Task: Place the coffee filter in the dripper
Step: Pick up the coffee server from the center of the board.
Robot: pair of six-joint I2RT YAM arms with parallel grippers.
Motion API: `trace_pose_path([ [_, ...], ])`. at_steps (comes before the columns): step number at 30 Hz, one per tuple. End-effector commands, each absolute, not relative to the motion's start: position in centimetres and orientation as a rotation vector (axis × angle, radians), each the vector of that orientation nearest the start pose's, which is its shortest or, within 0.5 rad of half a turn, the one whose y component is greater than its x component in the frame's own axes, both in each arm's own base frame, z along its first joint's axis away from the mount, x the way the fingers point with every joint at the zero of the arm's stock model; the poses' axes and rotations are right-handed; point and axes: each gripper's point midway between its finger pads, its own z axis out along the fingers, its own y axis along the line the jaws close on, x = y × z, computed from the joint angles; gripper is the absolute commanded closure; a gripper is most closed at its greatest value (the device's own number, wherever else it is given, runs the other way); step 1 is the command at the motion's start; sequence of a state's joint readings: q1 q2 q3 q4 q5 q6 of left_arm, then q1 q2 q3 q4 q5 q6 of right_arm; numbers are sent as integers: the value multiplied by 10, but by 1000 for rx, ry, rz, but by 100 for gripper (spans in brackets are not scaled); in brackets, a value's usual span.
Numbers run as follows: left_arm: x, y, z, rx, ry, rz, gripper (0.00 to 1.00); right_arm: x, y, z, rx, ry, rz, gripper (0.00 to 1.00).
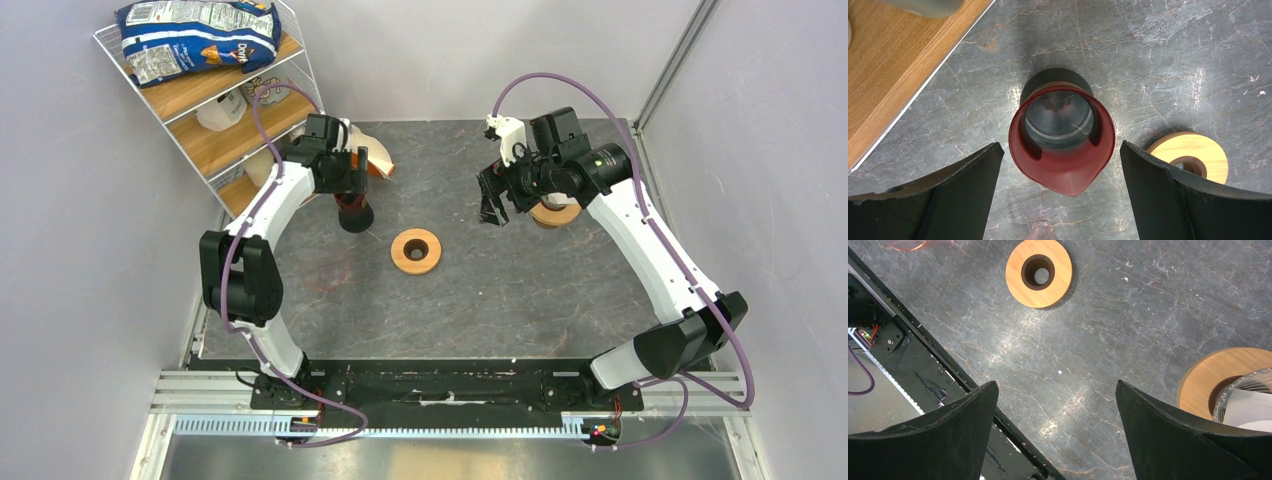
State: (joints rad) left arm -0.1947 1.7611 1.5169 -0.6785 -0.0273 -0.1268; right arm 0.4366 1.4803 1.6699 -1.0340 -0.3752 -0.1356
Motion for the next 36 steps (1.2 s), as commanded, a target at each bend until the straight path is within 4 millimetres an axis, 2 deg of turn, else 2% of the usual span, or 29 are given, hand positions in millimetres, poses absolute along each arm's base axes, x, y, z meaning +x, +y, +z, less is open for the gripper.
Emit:
trace_pose_path([
  [1, 440, -88, 151, 59, 2458, -65, 4, 295, 203, 276, -858, 2261, 581, 4],
  [9, 443, -83, 138, 14, 2494, -18, 3, 296, 203, 277, -853, 2259, 578, 4],
  [14, 446, -90, 130, 12, 2514, -58, 3, 295, 203, 276, -846, 2264, 582, 4],
  [17, 449, -90, 129, 21, 2504, -61, 10, 293, 202, 275, -844, 2269, 584, 4],
  [21, 451, -93, 138, 57, 2475, -76, 18, 290, 200, 276, -842, 2271, 580, 4],
  [27, 448, -101, 163, 164, 2413, -95, 28, 288, 199, 277, -839, 2265, 575, 4],
  [32, 431, -127, 195, 332, 2338, -137, 30, 289, 197, 279, -831, 2263, 564, 4],
  [36, 384, -181, 222, 631, 2258, -323, 33, 290, 193, 284, -799, 2259, 541, 3],
])
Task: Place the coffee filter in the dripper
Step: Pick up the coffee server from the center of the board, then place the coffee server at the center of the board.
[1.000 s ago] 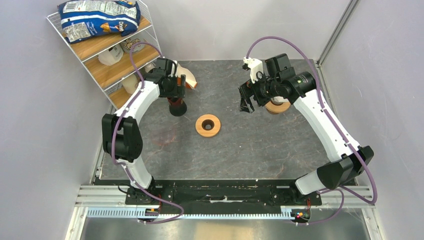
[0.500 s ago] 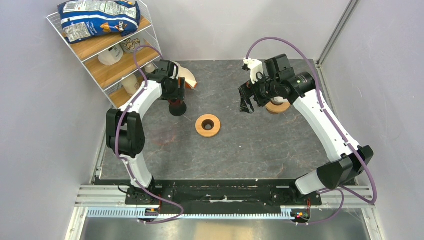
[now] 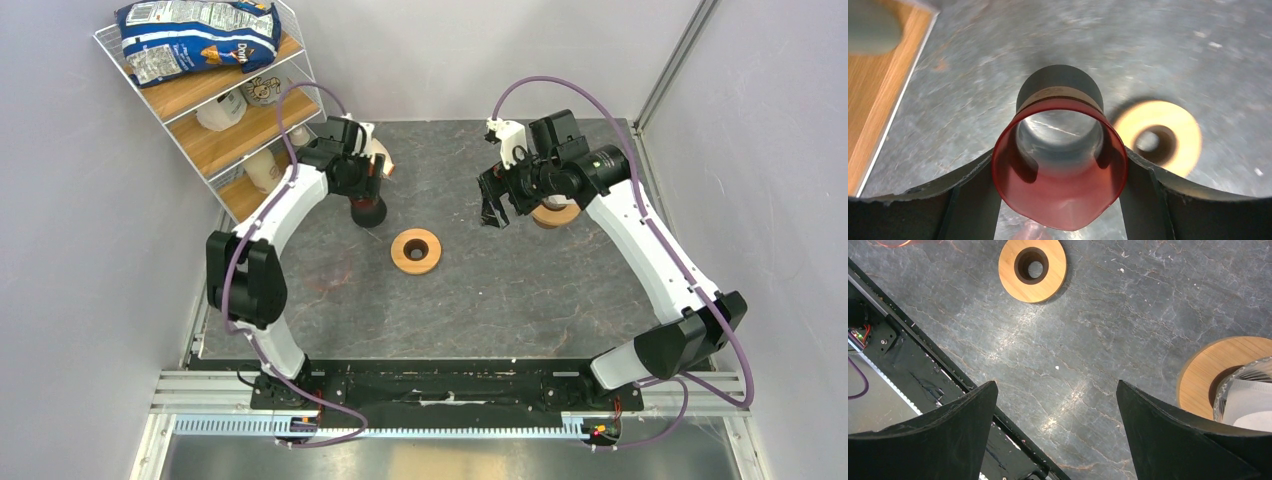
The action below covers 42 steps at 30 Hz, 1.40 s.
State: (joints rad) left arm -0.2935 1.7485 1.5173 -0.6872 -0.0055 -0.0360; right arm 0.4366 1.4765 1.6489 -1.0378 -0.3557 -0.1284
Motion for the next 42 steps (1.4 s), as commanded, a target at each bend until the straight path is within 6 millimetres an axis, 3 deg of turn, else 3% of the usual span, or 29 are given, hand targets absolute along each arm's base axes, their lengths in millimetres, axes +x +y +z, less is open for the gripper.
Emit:
trace_pose_path([
  [1, 369, -193, 224, 699, 2247, -369, 34, 291, 192, 286, -783, 2259, 538, 3],
  [7, 262, -258, 226, 1072, 2142, -578, 37, 305, 177, 313, -606, 2217, 535, 3],
  [12, 219, -290, 204, 1259, 2099, -562, 37, 323, 157, 335, -491, 2174, 493, 3],
  [18, 203, -312, 173, 1385, 2096, -491, 38, 334, 130, 346, -354, 2168, 472, 3],
  [27, 215, -316, 136, 1426, 2112, -325, 37, 326, 129, 342, -355, 2180, 490, 3],
  [30, 213, -321, 132, 1435, 2110, -331, 32, 325, 129, 341, -357, 2183, 492, 3],
  [33, 212, -321, 127, 1442, 2115, -325, 16, 324, 129, 340, -367, 2183, 494, 3],
  [34, 212, -320, 127, 1442, 2118, -325, 10, 325, 129, 340, -368, 2183, 493, 3],
  [37, 208, -318, 135, 1435, 2107, -348, 7, 325, 130, 339, -375, 2185, 493, 3],
  [40, 198, -320, 154, 1443, 2074, -426, 6, 324, 131, 338, -380, 2190, 504, 3],
  [42, 192, -320, 177, 1429, 2047, -500, 5, 325, 132, 337, -381, 2191, 509, 3],
])
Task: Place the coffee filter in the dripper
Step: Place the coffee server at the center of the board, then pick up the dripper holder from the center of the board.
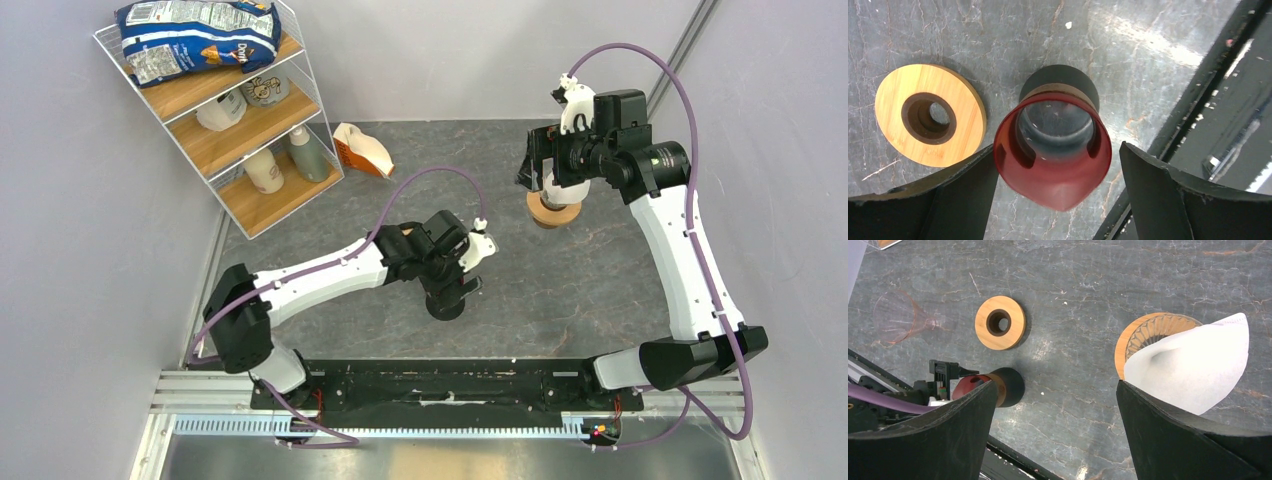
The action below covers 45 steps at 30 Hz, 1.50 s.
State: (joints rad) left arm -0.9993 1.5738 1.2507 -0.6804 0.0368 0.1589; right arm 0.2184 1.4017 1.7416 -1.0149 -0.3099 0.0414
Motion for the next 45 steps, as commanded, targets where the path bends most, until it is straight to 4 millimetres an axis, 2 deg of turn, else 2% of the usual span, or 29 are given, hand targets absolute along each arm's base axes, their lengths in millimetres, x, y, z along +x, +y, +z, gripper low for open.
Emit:
trace_pose_path([
  [1, 190, -321, 196, 1396, 2033, -582, 5, 325, 132, 338, -383, 2192, 511, 3],
  [4, 202, -306, 262, 1227, 1975, -801, 5, 324, 134, 339, -400, 2186, 520, 3],
  [5, 209, -298, 276, 1187, 1965, -820, 4, 322, 135, 339, -410, 2188, 528, 3],
  [6, 218, -287, 284, 1153, 1967, -813, 4, 320, 136, 339, -416, 2187, 540, 3],
  [8, 237, -265, 284, 1098, 2005, -813, 4, 318, 138, 338, -420, 2192, 558, 3],
  [11, 274, -229, 260, 969, 2149, -841, 4, 316, 139, 335, -418, 2208, 573, 3],
  [14, 306, -208, 222, 894, 2306, -859, 4, 314, 141, 332, -422, 2224, 590, 3],
  [18, 333, -198, 180, 798, 2444, -1065, 4, 313, 143, 332, -425, 2231, 603, 3],
  [20, 349, -195, 151, 745, 2534, -1056, 4, 313, 143, 333, -429, 2236, 604, 3],
  [25, 374, -193, 110, 633, 2598, -1003, 10, 309, 141, 334, -435, 2247, 594, 3],
  [30, 380, -188, 69, 587, 2703, -958, 16, 306, 139, 332, -438, 2259, 586, 3],
  [37, 369, -199, 46, 588, 2741, -1099, 27, 306, 137, 330, -440, 2267, 574, 3],
  [40, 363, -206, 46, 574, 2725, -1178, 33, 304, 137, 330, -440, 2273, 574, 3],
  [43, 359, -217, 56, 542, 2669, -1294, 42, 304, 137, 329, -441, 2278, 578, 3],
  [45, 357, -220, 60, 523, 2648, -1334, 51, 304, 138, 329, -444, 2277, 582, 3],
])
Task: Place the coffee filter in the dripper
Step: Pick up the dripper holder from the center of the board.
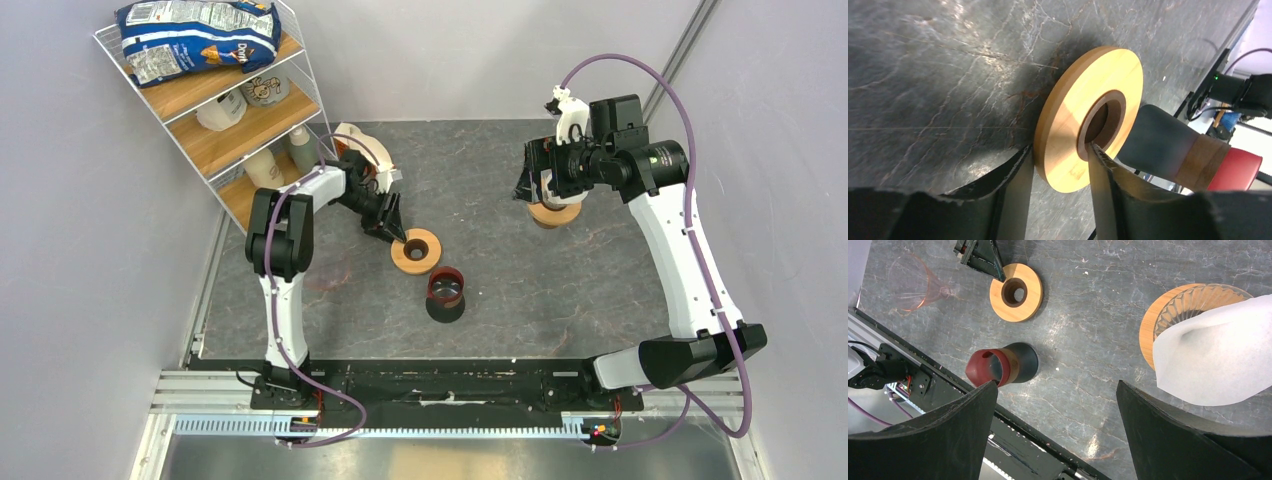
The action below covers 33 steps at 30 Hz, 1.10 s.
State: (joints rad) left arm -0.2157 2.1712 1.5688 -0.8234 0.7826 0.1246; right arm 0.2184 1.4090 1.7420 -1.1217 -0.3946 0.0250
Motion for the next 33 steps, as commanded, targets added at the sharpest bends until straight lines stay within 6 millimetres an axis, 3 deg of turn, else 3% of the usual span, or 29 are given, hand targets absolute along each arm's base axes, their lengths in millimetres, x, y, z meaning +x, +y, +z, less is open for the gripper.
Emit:
trace_pose_path([
  [1, 356, -221, 61, 514, 2641, -1352, 55, 303, 138, 329, -443, 2277, 583, 3],
  [4, 354, -223, 64, 498, 2638, -1377, 63, 303, 138, 331, -445, 2275, 583, 3],
  [8, 362, -222, 69, 483, 2603, -1360, 89, 303, 138, 334, -445, 2269, 584, 3],
  [9, 365, -221, 75, 444, 2602, -1364, 95, 303, 138, 335, -445, 2268, 583, 3],
  [11, 374, -214, 89, 412, 2569, -1324, 98, 302, 138, 335, -446, 2266, 586, 3],
  [15, 394, -189, 143, 324, 2447, -1282, 98, 298, 141, 333, -453, 2264, 613, 3],
  [18, 391, -177, 190, 296, 2357, -1332, 98, 294, 147, 331, -448, 2258, 665, 3],
  [22, 350, -184, 249, 356, 2255, -1494, 98, 280, 161, 325, -481, 2258, 797, 3],
  [25, 305, -196, 270, 398, 2210, -1645, 98, 271, 169, 317, -502, 2264, 882, 3],
  [28, 265, -209, 274, 467, 2195, -1743, 98, 262, 178, 312, -521, 2277, 974, 3],
  [33, 221, -232, 256, 514, 2265, -1879, 98, 256, 184, 305, -528, 2296, 1037, 5],
])
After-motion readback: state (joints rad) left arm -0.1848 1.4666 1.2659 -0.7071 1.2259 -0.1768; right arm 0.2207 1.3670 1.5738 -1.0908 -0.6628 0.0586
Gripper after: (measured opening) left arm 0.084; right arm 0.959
